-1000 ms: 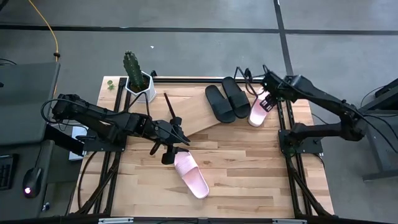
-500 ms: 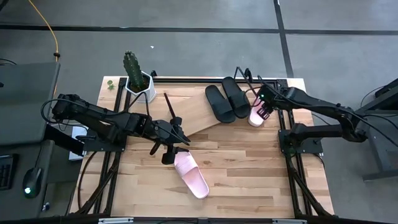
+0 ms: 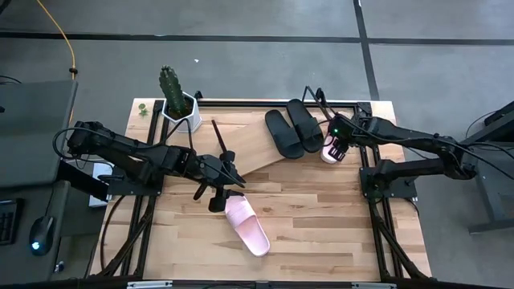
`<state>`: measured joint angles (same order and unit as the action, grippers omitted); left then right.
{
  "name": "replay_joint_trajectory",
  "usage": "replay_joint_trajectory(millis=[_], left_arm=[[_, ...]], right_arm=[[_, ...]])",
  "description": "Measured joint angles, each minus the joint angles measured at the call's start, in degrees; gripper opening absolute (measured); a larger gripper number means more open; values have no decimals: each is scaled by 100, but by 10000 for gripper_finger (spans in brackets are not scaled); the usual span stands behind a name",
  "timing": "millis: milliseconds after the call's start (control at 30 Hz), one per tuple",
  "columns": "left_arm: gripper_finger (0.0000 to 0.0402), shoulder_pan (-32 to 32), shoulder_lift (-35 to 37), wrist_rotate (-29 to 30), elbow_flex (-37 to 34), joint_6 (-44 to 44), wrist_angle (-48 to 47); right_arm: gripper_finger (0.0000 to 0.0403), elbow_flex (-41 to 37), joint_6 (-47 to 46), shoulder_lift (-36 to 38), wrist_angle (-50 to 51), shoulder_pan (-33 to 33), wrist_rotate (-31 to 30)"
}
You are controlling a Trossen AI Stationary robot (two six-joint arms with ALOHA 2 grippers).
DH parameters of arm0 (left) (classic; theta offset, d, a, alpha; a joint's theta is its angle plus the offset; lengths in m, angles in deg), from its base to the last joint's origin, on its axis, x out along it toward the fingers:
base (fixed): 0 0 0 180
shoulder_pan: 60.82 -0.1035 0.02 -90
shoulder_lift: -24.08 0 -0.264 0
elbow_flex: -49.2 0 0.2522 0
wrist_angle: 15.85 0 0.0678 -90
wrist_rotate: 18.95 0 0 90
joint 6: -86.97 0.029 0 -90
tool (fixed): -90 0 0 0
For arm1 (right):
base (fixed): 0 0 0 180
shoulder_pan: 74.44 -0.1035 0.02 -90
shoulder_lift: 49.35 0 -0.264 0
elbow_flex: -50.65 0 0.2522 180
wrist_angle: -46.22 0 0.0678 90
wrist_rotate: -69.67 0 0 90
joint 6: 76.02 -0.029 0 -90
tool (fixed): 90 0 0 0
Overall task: Pick and place slides into the shelf
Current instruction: Put the top pink slide on the shelf
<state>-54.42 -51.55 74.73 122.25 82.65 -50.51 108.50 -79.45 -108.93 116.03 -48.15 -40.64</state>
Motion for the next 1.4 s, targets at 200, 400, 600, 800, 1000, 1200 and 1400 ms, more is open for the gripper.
replay_joint_trajectory(millis=[200, 400, 600, 800, 1000, 1200, 1400], left_arm=[[177, 0, 0, 0, -1, 0, -16], [177, 0, 0, 0, -2, 0, -16], [177, 0, 0, 2, -1, 0, -14], [177, 0, 0, 1, -1, 0, -12], [177, 0, 0, 2, 0, 0, -13], [177, 0, 0, 2, -1, 0, -12], [177, 0, 0, 2, 0, -1, -30]], right_arm=[[163, 0, -17, 0, -2, -59, -43], [163, -74, -1, -11, -107, -59, -80], [163, -72, 35, -19, -109, -10, -62], [163, -74, 43, -172, -109, 74, -54], [163, -76, 0, -654, -107, 344, -134], [163, -29, -175, -1169, -146, 479, -622], [163, -36, -191, -1140, -115, 483, -651]])
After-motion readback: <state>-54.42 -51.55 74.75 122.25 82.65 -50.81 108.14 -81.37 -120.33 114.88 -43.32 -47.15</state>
